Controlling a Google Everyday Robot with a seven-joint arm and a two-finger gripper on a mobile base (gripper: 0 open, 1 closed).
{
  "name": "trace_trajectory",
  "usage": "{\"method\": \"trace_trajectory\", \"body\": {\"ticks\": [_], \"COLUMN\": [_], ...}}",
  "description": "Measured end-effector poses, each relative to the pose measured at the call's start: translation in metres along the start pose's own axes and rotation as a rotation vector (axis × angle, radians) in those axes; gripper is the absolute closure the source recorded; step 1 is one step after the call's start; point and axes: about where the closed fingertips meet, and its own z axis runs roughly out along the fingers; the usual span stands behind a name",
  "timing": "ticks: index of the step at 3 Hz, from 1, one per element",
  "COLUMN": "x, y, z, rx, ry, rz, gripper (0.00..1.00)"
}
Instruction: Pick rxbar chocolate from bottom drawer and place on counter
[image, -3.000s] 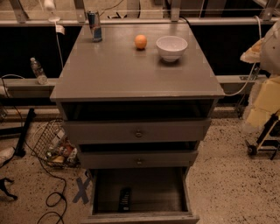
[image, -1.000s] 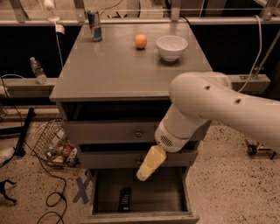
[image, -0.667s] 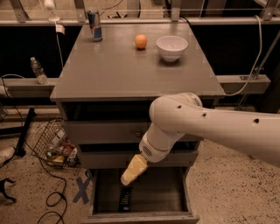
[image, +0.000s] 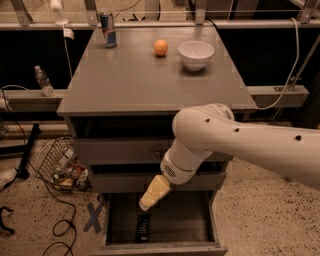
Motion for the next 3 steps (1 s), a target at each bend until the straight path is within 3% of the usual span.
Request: {"method": "trace_trajectory", "body": {"ticks": [1,2,3], "x": [-0.002,-0.011,-0.011], "y": [-0.004,-0.039,-0.061], "z": [0.009,0.081,0.126], "rx": [0.017,0.056,0.079], "ry": [0.013,0.056,0.067], "rz": [0.033,0.207,0.33], "gripper": [0.0,0.0,0.0]}}
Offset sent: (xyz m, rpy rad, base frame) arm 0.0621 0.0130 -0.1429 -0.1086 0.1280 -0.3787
